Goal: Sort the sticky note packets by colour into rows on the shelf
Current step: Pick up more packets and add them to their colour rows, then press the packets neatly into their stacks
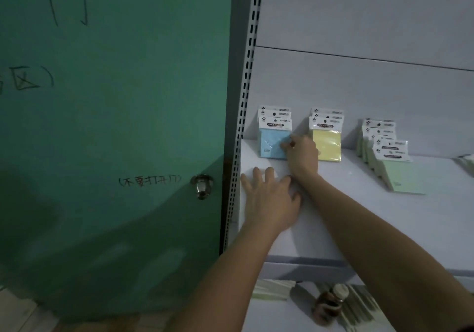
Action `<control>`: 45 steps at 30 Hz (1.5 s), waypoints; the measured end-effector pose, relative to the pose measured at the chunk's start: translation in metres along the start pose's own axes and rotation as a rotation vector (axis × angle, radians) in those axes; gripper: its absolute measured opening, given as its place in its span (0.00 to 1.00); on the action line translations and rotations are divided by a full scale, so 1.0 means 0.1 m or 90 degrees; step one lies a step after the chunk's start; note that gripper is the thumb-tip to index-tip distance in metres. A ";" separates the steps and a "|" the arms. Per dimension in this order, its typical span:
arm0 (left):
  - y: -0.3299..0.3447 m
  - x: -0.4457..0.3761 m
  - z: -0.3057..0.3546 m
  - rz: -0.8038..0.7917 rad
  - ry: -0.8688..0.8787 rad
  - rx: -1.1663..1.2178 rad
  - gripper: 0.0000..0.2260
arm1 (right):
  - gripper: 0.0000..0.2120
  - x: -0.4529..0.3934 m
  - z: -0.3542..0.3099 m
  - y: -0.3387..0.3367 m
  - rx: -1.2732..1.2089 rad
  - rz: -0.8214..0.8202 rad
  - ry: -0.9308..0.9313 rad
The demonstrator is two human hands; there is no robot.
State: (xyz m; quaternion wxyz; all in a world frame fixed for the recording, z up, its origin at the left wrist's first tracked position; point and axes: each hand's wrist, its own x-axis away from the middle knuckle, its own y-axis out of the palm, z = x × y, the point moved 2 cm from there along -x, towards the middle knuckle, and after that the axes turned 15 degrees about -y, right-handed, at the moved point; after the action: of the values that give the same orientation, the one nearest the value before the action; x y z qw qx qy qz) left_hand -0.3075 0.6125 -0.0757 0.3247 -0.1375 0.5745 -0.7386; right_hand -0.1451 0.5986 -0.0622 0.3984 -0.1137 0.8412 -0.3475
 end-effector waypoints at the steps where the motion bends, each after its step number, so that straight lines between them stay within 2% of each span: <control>1: 0.01 0.00 0.00 -0.003 -0.002 -0.001 0.19 | 0.11 0.00 0.00 0.01 0.016 -0.008 -0.010; 5: 0.00 -0.01 0.01 -0.005 -0.004 -0.016 0.19 | 0.12 0.03 -0.06 0.00 0.047 -0.030 -0.019; 11: -0.04 0.02 0.03 -0.016 0.007 -0.040 0.20 | 0.13 0.19 -0.09 -0.33 -0.090 -0.039 0.035; 14: -0.07 0.05 0.04 -0.024 -0.001 -0.048 0.22 | 0.15 0.33 -0.04 -0.71 -0.143 -0.120 0.023; 18: -0.14 0.09 0.08 -0.050 -0.010 -0.086 0.23 | 0.19 0.68 0.20 -1.37 -0.129 -0.249 -0.023; 21: -0.23 0.14 0.27 -0.107 -0.087 -0.173 0.24 | 0.20 0.99 0.54 -1.94 -0.104 -0.290 -0.048; 23: -0.27 0.25 0.63 -0.128 -0.133 -0.194 0.25 | 0.20 1.15 0.82 -2.34 -0.073 -0.289 -0.057; 25: -0.25 0.47 1.18 -0.139 -0.130 -0.135 0.26 | 0.22 1.32 1.14 -2.74 -0.030 -0.294 -0.051; 30: 0.00 1.14 2.72 -0.148 -0.012 -0.032 0.25 | 0.26 1.70 2.01 -3.61 0.057 -0.315 -0.004; 35: 0.21 1.56 3.79 -0.179 0.049 0.026 0.24 | 0.27 2.04 2.77 -4.27 0.103 -0.310 0.074; 39: 0.36 1.72 4.30 -0.213 0.075 0.055 0.23 | 0.25 2.28 3.34 -4.60 0.081 -0.284 0.127; 42: 0.48 1.70 4.51 -0.238 0.068 0.089 0.22 | 0.23 2.39 3.71 -4.76 0.080 -0.315 0.127; 45: 0.62 1.59 4.64 -0.251 0.031 0.155 0.20 | 0.24 2.40 3.96 -4.90 0.055 -0.242 0.171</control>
State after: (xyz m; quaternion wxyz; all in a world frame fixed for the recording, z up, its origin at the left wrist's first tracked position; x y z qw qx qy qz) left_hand -0.1395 0.1507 -0.0208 0.1745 -0.1892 0.4510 -0.8546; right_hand -0.0474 -0.0683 -0.0479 0.2145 -0.2056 0.8346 -0.4639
